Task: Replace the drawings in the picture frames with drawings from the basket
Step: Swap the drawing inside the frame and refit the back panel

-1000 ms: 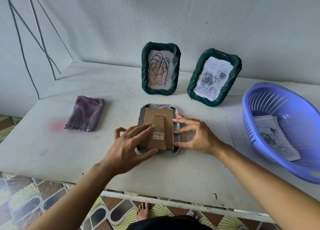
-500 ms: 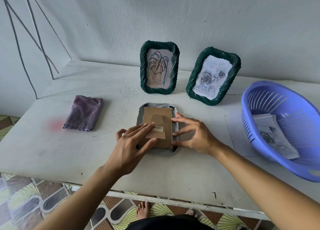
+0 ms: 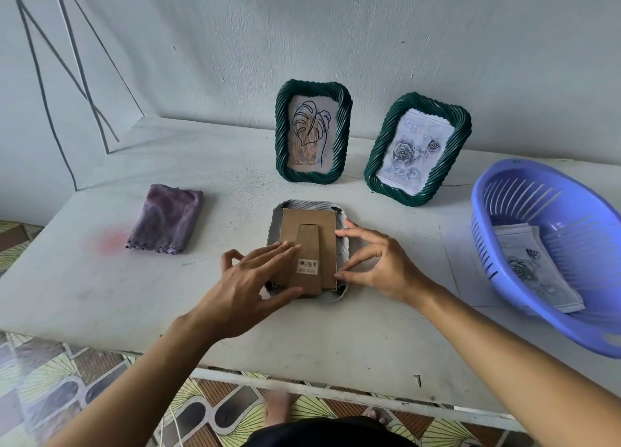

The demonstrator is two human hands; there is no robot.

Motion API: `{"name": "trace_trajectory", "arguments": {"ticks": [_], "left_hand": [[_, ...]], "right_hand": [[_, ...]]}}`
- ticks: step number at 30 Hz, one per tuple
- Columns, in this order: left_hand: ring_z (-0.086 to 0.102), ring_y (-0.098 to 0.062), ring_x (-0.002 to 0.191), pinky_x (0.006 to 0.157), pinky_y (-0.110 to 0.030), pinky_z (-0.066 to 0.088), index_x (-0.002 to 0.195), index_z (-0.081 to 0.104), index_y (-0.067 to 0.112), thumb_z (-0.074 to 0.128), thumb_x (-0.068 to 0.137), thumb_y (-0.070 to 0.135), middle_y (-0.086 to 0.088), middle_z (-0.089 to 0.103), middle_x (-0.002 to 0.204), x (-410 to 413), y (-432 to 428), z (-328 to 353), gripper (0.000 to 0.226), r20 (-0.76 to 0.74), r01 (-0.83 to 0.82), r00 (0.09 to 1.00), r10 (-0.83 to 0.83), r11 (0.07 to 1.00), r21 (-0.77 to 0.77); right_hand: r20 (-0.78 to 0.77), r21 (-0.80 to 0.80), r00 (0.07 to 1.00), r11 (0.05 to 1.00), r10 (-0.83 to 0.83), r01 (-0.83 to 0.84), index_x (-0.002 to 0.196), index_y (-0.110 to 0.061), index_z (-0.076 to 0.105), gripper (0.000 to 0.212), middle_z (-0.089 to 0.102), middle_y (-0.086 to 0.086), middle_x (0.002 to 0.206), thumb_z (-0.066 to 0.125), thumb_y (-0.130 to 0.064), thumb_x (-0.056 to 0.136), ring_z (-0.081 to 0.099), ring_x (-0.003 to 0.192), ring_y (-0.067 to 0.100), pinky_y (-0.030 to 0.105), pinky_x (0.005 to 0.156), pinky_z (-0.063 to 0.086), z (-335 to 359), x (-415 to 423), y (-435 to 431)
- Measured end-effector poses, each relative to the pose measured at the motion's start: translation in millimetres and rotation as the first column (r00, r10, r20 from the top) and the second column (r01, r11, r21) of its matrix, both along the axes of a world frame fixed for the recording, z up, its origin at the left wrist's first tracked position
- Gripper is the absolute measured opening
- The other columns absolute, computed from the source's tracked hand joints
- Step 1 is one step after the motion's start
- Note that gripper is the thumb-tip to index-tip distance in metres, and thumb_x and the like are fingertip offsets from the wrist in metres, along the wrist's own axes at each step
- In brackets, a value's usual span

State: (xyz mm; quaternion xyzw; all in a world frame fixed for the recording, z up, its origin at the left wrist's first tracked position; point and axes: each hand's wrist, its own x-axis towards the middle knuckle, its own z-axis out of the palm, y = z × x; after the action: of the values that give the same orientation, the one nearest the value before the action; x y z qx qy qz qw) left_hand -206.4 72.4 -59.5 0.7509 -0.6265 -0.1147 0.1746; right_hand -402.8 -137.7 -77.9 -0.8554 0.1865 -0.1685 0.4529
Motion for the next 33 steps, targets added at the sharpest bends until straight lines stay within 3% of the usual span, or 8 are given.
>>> {"name": "trace_trajectory", "arguments": {"ticks": [3,9,14,18,22,24,28,33], "left_hand": [[0.032,-0.009,0.146,0.102,-0.040,0.020,0.147,0.044,0.041,0.031,0.094,0.074,0.009,0.034,0.160,0,1,-4,0.063,0.064,0.017,0.998,-0.014,0.999,-0.042],[0.025,-0.010,0.150,0.104,-0.046,0.026,0.144,0.047,0.040,0.029,0.098,0.070,0.008,0.033,0.160,3,0,-10,0.058,0.082,0.048,0.996,-0.042,0.997,-0.067],[0.034,-0.012,0.145,0.099,-0.045,0.030,0.141,0.050,0.044,0.036,0.095,0.072,0.010,0.040,0.156,4,-1,-11,0.056,0.062,0.032,0.998,-0.028,0.998,-0.061],[0.043,-0.010,0.131,0.096,-0.041,0.027,0.135,0.055,0.047,0.027,0.096,0.074,0.015,0.048,0.147,6,-5,-3,0.055,0.065,0.008,0.998,-0.005,0.999,-0.033],[0.057,-0.014,0.097,0.093,-0.045,0.031,0.119,0.061,0.036,0.033,0.102,0.049,0.016,0.067,0.105,11,-20,6,0.036,0.057,-0.039,0.997,0.047,0.991,-0.126],[0.060,-0.013,0.089,0.091,-0.045,0.034,0.111,0.065,0.034,0.045,0.100,0.041,0.017,0.069,0.095,18,-28,3,0.024,0.061,-0.054,0.996,0.066,0.982,-0.181],[0.062,-0.007,0.085,0.091,-0.046,0.035,0.097,0.071,0.034,0.060,0.092,0.043,0.019,0.071,0.084,28,-41,-3,0.015,0.016,-0.098,0.994,0.104,0.969,-0.225],[0.064,0.002,0.075,0.086,-0.052,0.047,0.086,0.072,0.035,0.072,0.077,0.045,0.030,0.062,0.069,34,-52,-5,0.014,-0.146,-0.182,0.978,0.148,0.950,-0.253]], "right_hand": [[-0.018,0.014,1.000,1.000,0.013,-0.013,0.078,-0.020,0.082,0.008,0.056,-0.008,0.141,0.088,-0.024,0.073,0.033,0.143,-0.002,0.033,0.120,0.030,1,0,2],[-0.045,-0.009,0.999,1.000,0.027,-0.027,0.082,-0.029,0.082,0.010,0.050,-0.017,0.145,0.087,-0.030,0.073,0.025,0.146,-0.002,0.047,0.121,0.022,-2,0,5],[-0.057,-0.034,0.997,0.998,0.046,-0.048,0.081,-0.030,0.082,0.008,0.048,-0.016,0.146,0.086,-0.032,0.075,0.024,0.146,-0.002,0.051,0.121,0.019,-2,1,5],[-0.054,-0.026,0.998,0.999,0.039,-0.040,0.078,-0.026,0.081,0.005,0.052,-0.014,0.144,0.085,-0.027,0.077,0.027,0.144,-0.004,0.033,0.121,0.019,-1,2,3],[-0.003,-0.053,0.999,0.998,-0.036,0.036,0.080,-0.019,0.079,0.005,0.063,-0.008,0.133,0.079,-0.021,0.085,0.039,0.139,-0.002,0.009,0.111,0.023,-3,7,3],[0.026,-0.141,0.997,0.987,-0.072,0.075,0.087,-0.020,0.077,0.001,0.068,-0.006,0.124,0.077,-0.021,0.086,0.047,0.133,0.001,0.014,0.110,0.031,-5,11,1],[0.066,-0.238,0.982,0.953,-0.178,0.189,0.103,-0.018,0.074,0.017,0.072,-0.003,0.108,0.076,-0.020,0.086,0.059,0.115,0.009,0.028,0.102,0.046,-4,22,-1],[0.109,-0.286,0.952,0.908,-0.287,0.307,0.107,-0.018,0.072,0.022,0.069,-0.009,0.086,0.076,-0.023,0.085,0.058,0.093,0.015,0.038,0.084,0.051,-3,43,0]]}}
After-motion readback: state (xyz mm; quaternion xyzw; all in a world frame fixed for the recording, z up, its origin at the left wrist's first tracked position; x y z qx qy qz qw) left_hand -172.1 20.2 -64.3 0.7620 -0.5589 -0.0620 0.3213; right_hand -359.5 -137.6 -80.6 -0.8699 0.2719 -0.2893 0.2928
